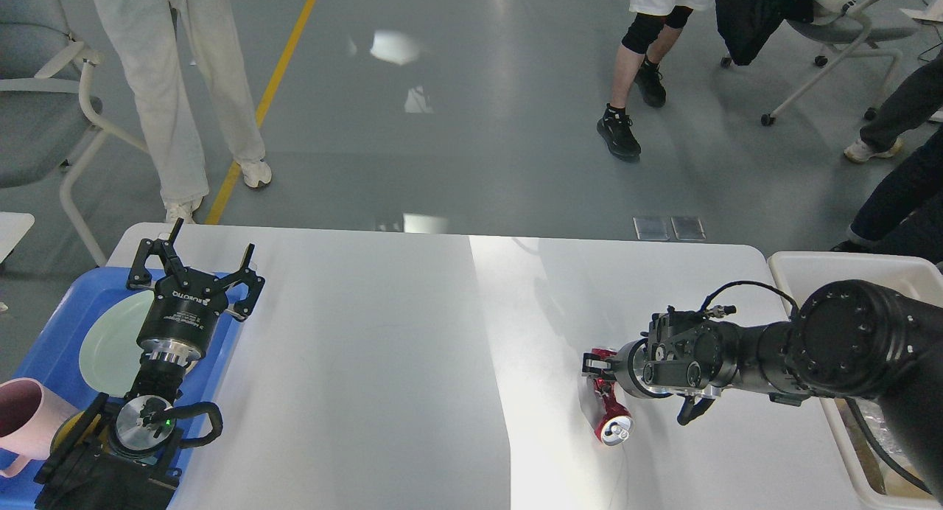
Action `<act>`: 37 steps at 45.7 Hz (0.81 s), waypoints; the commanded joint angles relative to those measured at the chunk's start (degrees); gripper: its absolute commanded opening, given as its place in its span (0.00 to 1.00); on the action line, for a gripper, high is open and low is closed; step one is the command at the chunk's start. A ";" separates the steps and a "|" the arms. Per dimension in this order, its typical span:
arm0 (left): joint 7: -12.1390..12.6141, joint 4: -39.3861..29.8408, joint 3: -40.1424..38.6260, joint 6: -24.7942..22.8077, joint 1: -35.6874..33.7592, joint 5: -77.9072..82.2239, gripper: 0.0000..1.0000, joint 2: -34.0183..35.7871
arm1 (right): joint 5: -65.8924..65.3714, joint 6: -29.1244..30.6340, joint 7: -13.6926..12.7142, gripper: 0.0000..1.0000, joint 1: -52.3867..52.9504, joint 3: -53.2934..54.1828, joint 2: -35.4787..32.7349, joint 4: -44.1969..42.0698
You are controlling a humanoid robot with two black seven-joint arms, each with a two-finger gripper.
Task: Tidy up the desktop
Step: 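Close the right gripper on the red crushed can, then carry the red can into the white bin and release it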
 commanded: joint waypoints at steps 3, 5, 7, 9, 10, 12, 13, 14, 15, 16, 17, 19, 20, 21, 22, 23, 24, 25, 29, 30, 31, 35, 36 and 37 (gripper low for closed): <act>0.00 -0.01 -0.02 0.00 0.00 0.00 0.97 -0.01 | 2.41 -0.13 -0.27 0.00 0.87 0.00 -0.61 1.55; 0.00 -0.01 0.07 0.00 0.00 0.00 0.97 0.16 | 2.77 -0.13 -0.36 0.00 1.31 0.00 -0.87 2.25; 0.00 -0.01 0.07 0.00 0.00 0.00 0.97 0.16 | 3.03 0.14 -0.71 0.00 2.10 0.00 -1.49 3.30; 0.09 -0.01 0.07 0.00 0.00 0.00 0.97 -0.01 | 3.03 0.58 -1.15 0.00 3.59 0.00 -2.36 4.88; 0.00 -0.01 0.07 0.00 0.00 0.00 0.97 -0.01 | 3.03 0.75 -1.33 0.00 4.64 -0.09 -2.89 5.93; 0.00 -0.01 0.07 0.00 0.00 0.00 0.97 -0.01 | 3.03 0.93 -1.50 0.00 7.88 -0.53 -4.73 9.96; 0.00 -0.01 0.07 0.00 0.00 0.00 0.97 -0.01 | 3.03 1.02 -1.51 0.00 9.38 -0.88 -5.52 11.81; 0.09 -0.01 0.07 0.00 0.00 -0.09 0.97 -0.01 | 3.03 1.10 -1.51 0.00 11.14 -1.14 -6.32 13.74; 0.09 -0.01 0.07 0.00 0.00 0.00 0.97 -0.01 | 3.03 1.45 -1.51 0.00 12.98 -1.58 -6.93 15.85; 0.00 -0.01 0.07 0.00 0.00 0.00 0.97 0.16 | 3.03 1.98 -1.59 0.00 15.00 -2.19 -7.72 17.96; 0.09 -0.01 0.07 0.00 0.00 0.00 0.97 -0.01 | 3.03 2.68 -1.51 0.00 17.11 -3.16 -8.34 19.90; 0.09 -0.01 0.07 0.00 0.00 0.00 0.97 -0.01 | 3.03 4.70 -1.51 0.00 21.59 -5.79 -9.31 23.59; 0.09 -0.01 0.07 0.00 0.00 0.00 0.97 0.16 | 3.03 5.67 -1.42 0.00 24.14 -7.02 -9.66 25.52; 0.09 -0.01 0.07 0.00 0.00 0.00 0.97 -0.01 | 3.12 6.81 -1.24 0.00 26.51 -8.16 -10.01 27.28; 0.09 -0.01 0.07 0.00 0.00 0.00 0.97 0.16 | 3.12 7.78 -1.16 0.00 28.80 -9.13 -10.54 28.95; 0.09 -0.01 0.07 0.00 0.00 0.00 0.97 0.16 | 3.12 8.92 -1.15 0.00 31.17 -10.10 -10.98 30.45; 0.09 -0.01 0.07 0.00 0.00 0.00 0.97 0.16 | 3.12 10.06 -1.07 0.00 33.54 -10.89 -11.42 32.12; 0.09 -0.01 0.07 0.00 0.00 0.00 0.97 0.16 | 3.12 11.29 -1.07 0.00 35.74 -11.68 -11.77 33.79; 0.09 0.08 0.07 0.00 0.00 0.00 0.97 0.16 | 3.03 17.44 -0.89 0.00 45.41 -15.55 -13.09 38.98; 0.00 0.08 0.07 0.00 0.00 0.00 0.97 0.16 | 3.03 19.28 -0.80 0.00 47.69 -16.52 -13.35 40.03; 0.00 -0.01 -0.02 0.00 0.00 0.00 0.97 0.16 | 3.03 20.95 -0.72 0.00 49.89 -17.57 -13.53 41.09; 0.00 0.08 -0.02 0.00 0.00 0.00 0.97 0.16 | 3.03 25.71 -0.54 0.00 57.11 -21.00 -13.62 44.34; 0.00 0.08 0.07 0.00 0.00 0.00 0.97 0.16 | 3.03 26.24 -0.54 0.00 58.34 -21.62 -13.79 44.96; 0.00 0.08 0.07 0.00 0.00 0.00 0.97 0.16 | 3.03 26.68 -0.45 0.00 59.31 -22.23 -14.14 45.49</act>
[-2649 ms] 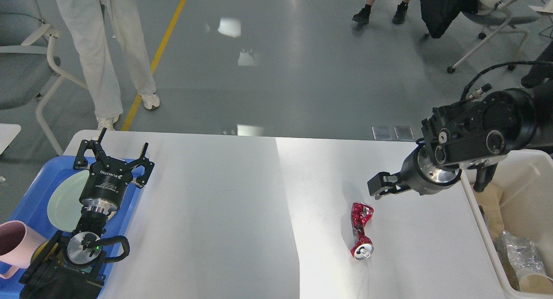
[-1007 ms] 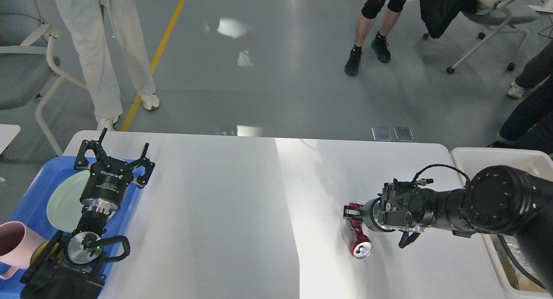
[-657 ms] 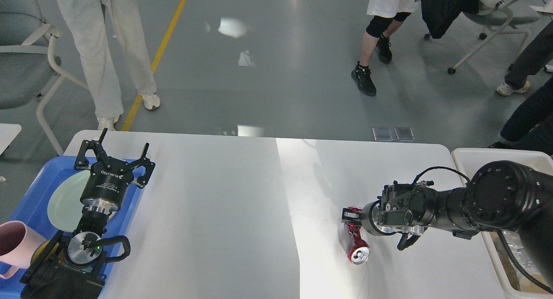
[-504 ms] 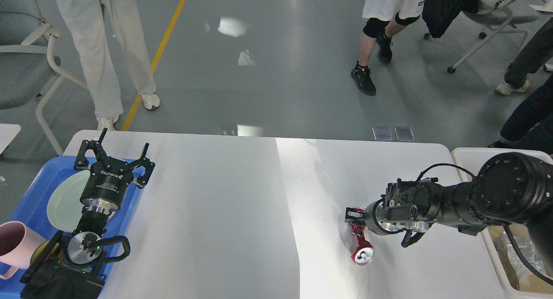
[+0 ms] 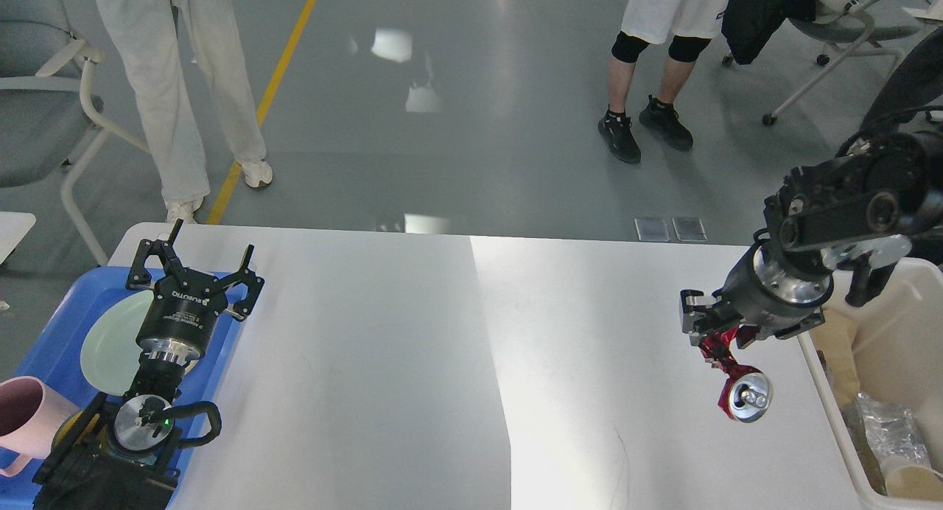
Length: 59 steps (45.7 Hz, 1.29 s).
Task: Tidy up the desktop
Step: 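Carry the red can into the white bin and release it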
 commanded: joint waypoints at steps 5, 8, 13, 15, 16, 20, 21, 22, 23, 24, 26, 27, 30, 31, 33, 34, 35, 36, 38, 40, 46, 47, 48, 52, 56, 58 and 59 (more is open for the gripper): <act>-0.09 0.05 0.01 0.00 0.00 0.00 0.97 0.00 | -0.37 5.20 0.50 0.00 10.18 -5.65 -2.23 5.04; -0.09 0.05 0.01 0.00 0.00 0.00 0.97 0.00 | -0.55 5.20 0.58 0.00 10.80 -6.44 -2.67 5.48; -0.09 0.05 0.01 0.00 0.00 0.00 0.97 0.00 | -0.55 4.59 0.58 0.00 11.06 -8.64 -3.81 5.39; -0.09 0.05 -0.08 0.00 0.00 0.00 0.97 0.00 | -0.55 3.97 0.50 0.00 11.06 -10.30 -4.78 5.04; -0.09 0.05 -0.08 0.00 0.00 0.00 0.97 0.00 | -0.64 3.71 0.58 0.00 10.97 -11.36 -5.48 4.78; -0.09 0.05 -0.08 0.00 0.00 0.00 0.97 0.00 | -0.99 1.69 0.50 0.00 8.96 -14.79 -11.54 0.05; -0.09 0.05 -0.08 0.00 0.00 0.00 0.97 0.00 | -1.08 1.07 0.41 0.00 7.56 -15.05 -13.03 -1.36; -0.09 0.05 -0.08 0.00 0.00 0.00 0.97 0.00 | -1.25 0.28 0.41 0.00 5.72 -15.14 -14.44 -2.68; -0.09 0.05 -0.08 0.00 0.00 0.00 0.97 0.00 | -1.52 -0.59 0.41 0.00 3.87 -15.15 -15.84 -4.00; -0.09 0.05 -0.08 0.00 0.00 0.00 0.97 0.00 | -1.78 -1.56 0.41 0.00 2.11 -15.06 -17.16 -5.49; -0.09 0.05 -0.08 0.00 0.00 0.00 0.97 0.00 | -2.22 -3.32 0.06 0.00 -1.40 -14.45 -19.62 -9.00; -0.09 0.05 -0.08 0.00 0.00 0.00 0.97 0.00 | -2.40 -4.02 -0.03 0.00 -3.33 -14.36 -20.68 -11.20; -0.09 0.05 -0.08 0.00 0.00 -0.09 0.97 0.00 | -2.93 -4.99 -0.03 0.00 -11.23 -12.17 -23.76 -18.14; -0.09 0.05 -0.08 0.00 0.00 -0.09 0.97 0.00 | -3.10 -5.08 -0.03 0.00 -14.31 -10.68 -24.72 -20.69; -0.09 0.05 -0.08 0.00 0.00 0.00 0.97 0.00 | -3.36 -5.08 -0.03 0.00 -21.42 -7.25 -25.70 -26.31; -0.09 0.05 -0.08 0.00 0.00 0.00 0.97 0.00 | -3.45 -5.08 -0.03 0.00 -25.11 -5.23 -25.79 -29.03; -0.09 0.05 -0.08 0.00 0.00 0.00 0.97 0.00 | -3.45 -5.08 -0.03 0.00 -28.72 -2.86 -25.88 -32.02; -0.09 0.05 -0.08 0.00 0.00 0.00 0.97 0.00 | -3.45 -5.08 -0.03 0.00 -32.15 -0.75 -25.79 -34.40; -0.09 0.05 -0.08 0.00 0.00 0.00 0.97 0.00 | -3.54 -5.43 -0.03 0.00 -39.09 3.47 -25.79 -38.97; -0.09 0.05 -0.08 0.00 0.00 0.00 0.97 0.00 | -3.54 -5.96 -0.03 0.00 -45.42 7.42 -25.53 -43.54; -0.09 0.05 -0.08 0.00 0.00 0.00 0.97 0.00 | -3.54 -8.42 0.23 0.00 -62.04 17.36 -21.05 -60.32; -0.09 0.05 -0.08 0.00 0.00 -0.09 0.97 0.00 | -3.54 -9.12 0.23 0.00 -64.67 18.59 -19.82 -63.39; -0.09 0.05 -0.08 0.00 0.00 0.00 0.97 0.00 | -3.54 -10.00 0.23 0.00 -67.66 19.74 -18.59 -66.38; -0.09 0.05 -0.08 0.00 0.00 0.00 0.97 0.00 | -3.54 -13.43 0.32 0.00 -77.43 23.17 -12.53 -77.73; -0.09 0.05 -0.08 0.00 0.00 0.00 0.97 0.00 | -3.54 -16.59 0.23 0.00 -82.09 23.26 -8.31 -83.45; -0.09 0.05 -0.08 0.00 0.00 0.00 0.97 0.00 | -3.54 -18.35 0.06 0.00 -84.03 23.17 -6.81 -84.95; -0.09 0.05 -0.08 0.00 0.00 0.00 0.97 0.00 | -3.54 -19.40 -0.12 0.00 -84.82 23.17 -6.28 -85.31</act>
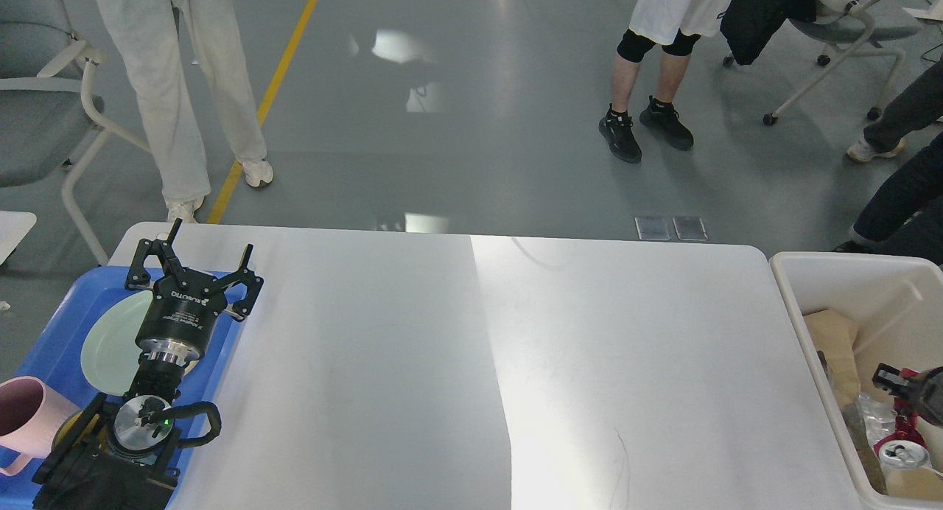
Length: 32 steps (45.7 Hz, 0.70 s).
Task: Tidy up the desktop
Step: 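Carry the red can into the white bin and release it, then raise the right gripper out of the bin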
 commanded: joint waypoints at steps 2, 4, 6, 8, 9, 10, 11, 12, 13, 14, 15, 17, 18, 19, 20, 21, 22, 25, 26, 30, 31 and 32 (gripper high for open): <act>0.00 0.00 0.00 0.00 0.00 0.03 0.97 0.00 | 0.01 -6.38 -0.45 0.00 -6.50 0.27 4.95 -5.68; 0.00 0.00 0.00 0.00 0.00 0.03 0.97 0.00 | 0.01 -7.79 -0.54 0.00 -7.03 0.27 4.95 -5.77; 0.00 0.00 0.00 0.00 0.00 0.03 0.97 0.00 | 0.01 -8.49 -0.54 0.00 -7.12 0.71 4.78 -5.77; 0.00 0.00 0.00 0.00 0.00 0.03 0.97 0.00 | 0.01 -8.76 -0.54 0.00 -7.21 0.89 4.77 -5.77; 0.00 0.00 0.00 0.00 0.00 -0.06 0.97 0.00 | 0.01 -8.85 -0.54 0.00 -7.21 0.89 4.69 -5.77; 0.00 0.00 0.00 0.00 0.00 0.03 0.97 0.00 | 0.01 -8.85 -0.54 0.00 -7.21 0.97 4.69 -5.68; 0.00 0.00 0.00 0.00 0.00 0.03 0.97 -0.17 | 0.01 -8.85 -0.54 0.00 -7.21 0.97 4.60 -5.68; 0.00 0.00 0.00 0.00 0.00 0.03 0.97 0.00 | 0.09 -8.85 -0.54 0.00 -7.21 0.97 4.60 -5.68; 0.00 0.00 0.00 0.00 0.00 0.03 0.97 0.00 | 0.09 -8.85 -0.54 0.00 -7.21 0.97 4.60 -5.68; 0.00 0.00 0.00 0.00 0.00 0.03 0.97 0.00 | 0.09 -8.94 -0.54 0.00 -7.21 0.97 4.60 -5.68; 0.00 0.00 0.00 0.00 0.00 0.03 0.97 0.00 | 0.09 -8.94 -0.54 0.00 -7.21 1.06 4.60 -5.68; 0.00 0.00 0.00 0.00 0.00 -0.06 0.97 0.00 | 0.18 -9.20 -0.45 0.01 -7.21 1.06 4.34 -5.68; 0.00 0.00 0.00 0.00 0.00 0.03 0.97 0.00 | 0.18 -9.46 -0.45 0.14 -7.21 1.06 4.16 -5.68; 0.00 0.00 0.00 0.00 0.00 0.03 0.97 0.00 | 0.27 -10.07 -0.45 0.31 -7.12 1.06 3.99 -5.68; 0.00 0.00 0.00 0.00 0.00 0.03 0.97 0.00 | 0.27 -11.04 -0.37 0.54 -7.12 1.06 3.81 -5.68; 0.00 0.00 0.00 0.00 0.00 0.03 0.97 0.00 | 0.27 -12.09 -0.37 0.72 -7.21 0.98 3.63 -5.68; 0.00 0.00 0.00 0.00 0.00 0.03 0.97 0.00 | 0.27 -13.23 -0.37 0.89 -7.21 0.89 3.55 -5.68; 0.00 0.00 0.00 0.00 0.00 0.03 0.97 0.00 | 0.27 -15.87 -0.28 1.00 -7.21 1.06 3.54 -4.98; 0.00 0.00 0.00 0.00 0.00 0.03 0.97 0.00 | 0.27 -15.97 -0.28 1.00 -7.21 1.06 3.54 -4.98; 0.00 0.00 0.00 0.00 0.00 0.03 0.97 0.00 | 0.27 -15.88 -0.19 1.00 -7.21 1.15 3.54 -4.89; 0.00 0.00 0.00 0.00 0.00 0.03 0.97 0.00 | 0.27 -15.88 -0.19 1.00 -7.21 1.15 3.54 -4.89; 0.00 0.00 0.00 0.00 0.00 -0.06 0.97 0.00 | 0.27 -15.88 -0.19 1.00 -7.12 1.15 3.54 -4.89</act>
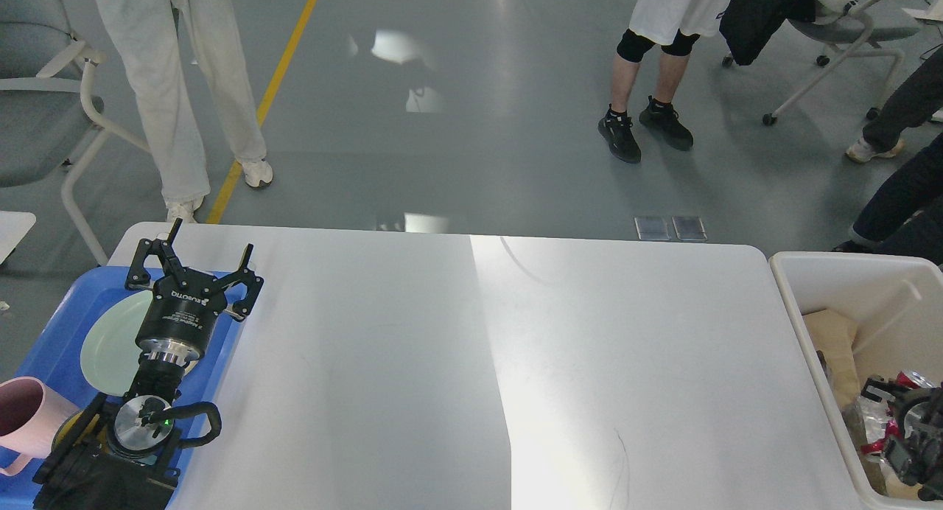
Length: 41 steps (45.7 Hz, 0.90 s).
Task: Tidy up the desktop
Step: 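Raise the right gripper out of the bin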
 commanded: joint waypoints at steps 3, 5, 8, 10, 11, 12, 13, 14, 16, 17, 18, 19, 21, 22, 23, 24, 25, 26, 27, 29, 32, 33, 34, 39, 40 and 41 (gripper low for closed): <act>0.00 0.00 0.00 0.00 0.00 -0.08 0.97 0.01 | -0.09 -0.34 0.06 1.00 -0.01 0.02 -0.03 0.11; 0.00 0.00 0.00 0.00 0.00 0.01 0.97 0.01 | -0.09 -0.34 0.15 1.00 -0.01 0.02 -0.11 0.03; 0.00 0.00 0.00 0.00 0.00 0.01 0.97 0.01 | -0.09 -0.34 0.24 1.00 0.17 0.10 -0.20 -0.06; 0.00 0.00 0.00 0.00 0.00 -0.08 0.97 0.01 | 0.09 -0.34 0.32 1.00 0.69 0.19 -0.29 0.03; 0.00 0.00 0.00 0.00 0.00 0.01 0.97 0.01 | 0.26 -0.34 0.41 1.00 0.78 0.37 -0.38 0.03; 0.00 0.00 0.00 0.00 0.00 0.01 0.97 0.01 | 0.44 -0.26 0.41 1.00 0.87 0.80 -0.55 -0.15; 0.00 0.00 0.00 0.00 0.00 0.01 0.97 0.01 | 0.62 -0.34 0.50 1.00 1.04 1.68 -0.81 -0.32; 0.00 0.00 0.00 0.00 0.00 -0.08 0.97 0.01 | 0.79 -0.43 0.41 1.00 1.22 3.08 -0.99 -0.41; 0.00 0.00 0.00 0.00 0.00 0.01 0.97 0.01 | 1.49 -0.43 0.41 1.00 2.27 7.72 -1.43 -0.50; 0.00 0.00 0.00 0.00 0.00 0.01 0.97 0.01 | 1.76 -0.43 0.50 1.00 3.49 10.71 -1.43 -0.50; 0.00 0.00 0.00 0.00 0.00 0.01 0.97 0.01 | 1.93 -0.34 0.41 1.00 4.90 14.13 -1.43 -0.41; 0.00 0.00 0.00 0.00 0.00 0.01 0.97 0.01 | 1.85 -0.34 0.41 1.00 6.30 17.99 -1.43 -0.24; 0.00 0.00 0.00 0.00 0.00 0.01 0.97 0.01 | 1.85 -0.26 0.41 1.00 8.51 26.08 -1.43 0.20; 0.00 0.00 0.00 0.00 0.00 0.01 0.97 0.01 | 1.59 -0.17 0.50 1.00 9.73 32.38 -1.43 0.55; 0.00 0.00 0.00 0.00 0.00 0.01 0.97 0.01 | 0.98 -0.17 0.50 1.00 10.27 36.27 -1.52 0.99; 0.00 -0.09 0.00 0.00 0.00 0.01 0.97 0.01 | 0.62 -0.17 0.50 1.00 10.88 39.71 -1.61 1.69; 0.00 -0.09 0.00 0.00 0.00 0.01 0.97 0.01 | 0.44 -0.17 0.50 1.00 11.41 43.22 -1.70 2.57; 0.00 0.00 0.00 0.00 0.00 -0.08 0.97 0.01 | 0.35 -0.17 0.50 1.00 12.03 46.56 -1.96 3.71; 0.00 0.00 0.00 0.00 0.00 0.01 0.97 0.01 | 0.35 -0.17 0.50 1.00 12.90 49.73 -2.40 4.94; 0.00 0.00 0.00 0.00 0.00 0.01 0.97 0.01 | 0.35 -0.17 0.94 1.00 14.14 56.23 -3.80 7.57; 0.00 0.00 0.00 0.00 0.00 0.01 0.97 0.01 | 0.35 -0.17 3.13 1.00 14.84 65.90 -5.65 12.58; 0.00 0.00 0.00 0.00 0.00 0.01 0.97 0.01 | 0.35 -0.17 4.27 1.00 14.84 68.89 -6.09 14.25; 0.00 0.00 0.00 0.00 0.00 -0.08 0.97 0.01 | 0.35 -0.17 5.50 1.00 14.76 72.05 -6.35 15.83; 0.00 0.00 0.00 0.00 0.00 0.01 0.97 0.01 | 0.35 0.18 10.25 1.00 13.53 88.22 -6.80 21.20; 0.00 0.00 0.00 0.00 0.00 0.01 0.97 0.01 | 0.35 0.62 10.78 1.00 12.66 91.30 -6.53 22.25; 0.00 0.00 0.00 0.00 0.00 0.01 0.97 0.01 | 0.18 1.06 11.22 1.00 11.43 94.38 -6.27 23.31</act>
